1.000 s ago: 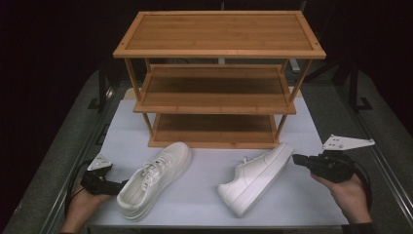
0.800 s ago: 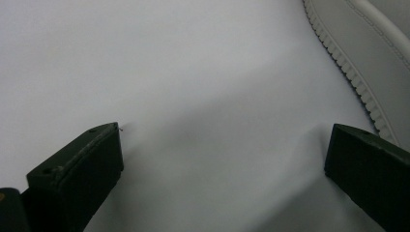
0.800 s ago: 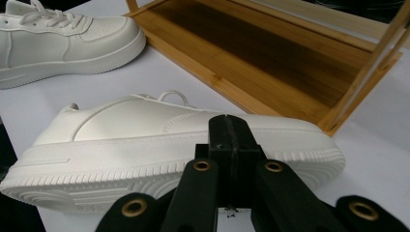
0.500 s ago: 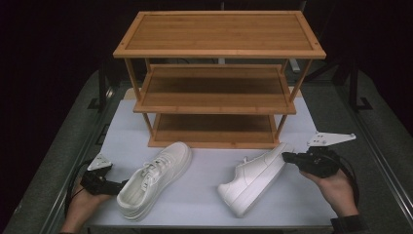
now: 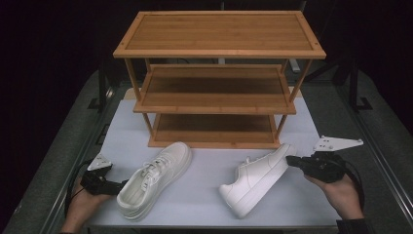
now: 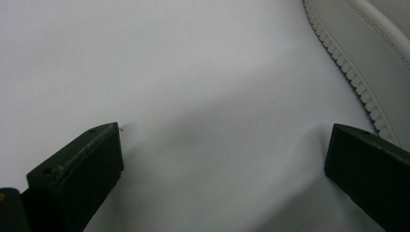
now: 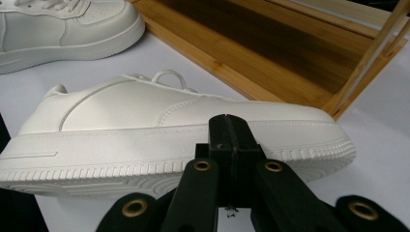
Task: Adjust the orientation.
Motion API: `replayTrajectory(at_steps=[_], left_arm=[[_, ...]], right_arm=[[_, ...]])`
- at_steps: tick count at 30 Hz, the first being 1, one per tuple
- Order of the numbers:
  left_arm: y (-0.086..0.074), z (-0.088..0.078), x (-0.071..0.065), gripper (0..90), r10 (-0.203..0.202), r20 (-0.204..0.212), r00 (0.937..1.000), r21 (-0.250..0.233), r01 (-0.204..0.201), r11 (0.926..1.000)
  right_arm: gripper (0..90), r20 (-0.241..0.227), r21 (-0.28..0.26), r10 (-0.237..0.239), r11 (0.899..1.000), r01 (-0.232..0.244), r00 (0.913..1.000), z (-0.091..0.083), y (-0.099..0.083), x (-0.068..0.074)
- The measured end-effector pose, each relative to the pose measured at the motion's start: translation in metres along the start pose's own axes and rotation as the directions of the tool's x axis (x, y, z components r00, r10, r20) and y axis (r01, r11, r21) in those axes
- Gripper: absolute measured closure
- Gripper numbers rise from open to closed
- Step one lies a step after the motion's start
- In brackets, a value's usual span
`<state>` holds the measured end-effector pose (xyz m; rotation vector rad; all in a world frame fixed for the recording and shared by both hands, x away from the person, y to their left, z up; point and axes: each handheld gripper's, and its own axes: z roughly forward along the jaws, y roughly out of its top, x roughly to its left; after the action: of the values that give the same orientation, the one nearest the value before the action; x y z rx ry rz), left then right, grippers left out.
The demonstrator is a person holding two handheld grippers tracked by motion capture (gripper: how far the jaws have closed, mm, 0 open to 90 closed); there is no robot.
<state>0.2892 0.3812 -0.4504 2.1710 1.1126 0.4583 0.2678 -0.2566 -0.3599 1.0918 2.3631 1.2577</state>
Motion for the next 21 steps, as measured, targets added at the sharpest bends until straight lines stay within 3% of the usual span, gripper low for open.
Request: replayTrajectory(at_steps=[21], left_arm=[[0.0,0.0,0.0,0.0,0.0,0.0,1.0,0.001,0.0,1.0]], right_arm=[[89.9,0.01,0.0,0.014,1.0,-0.014,0.9999,-0.025,-0.034,0.0]])
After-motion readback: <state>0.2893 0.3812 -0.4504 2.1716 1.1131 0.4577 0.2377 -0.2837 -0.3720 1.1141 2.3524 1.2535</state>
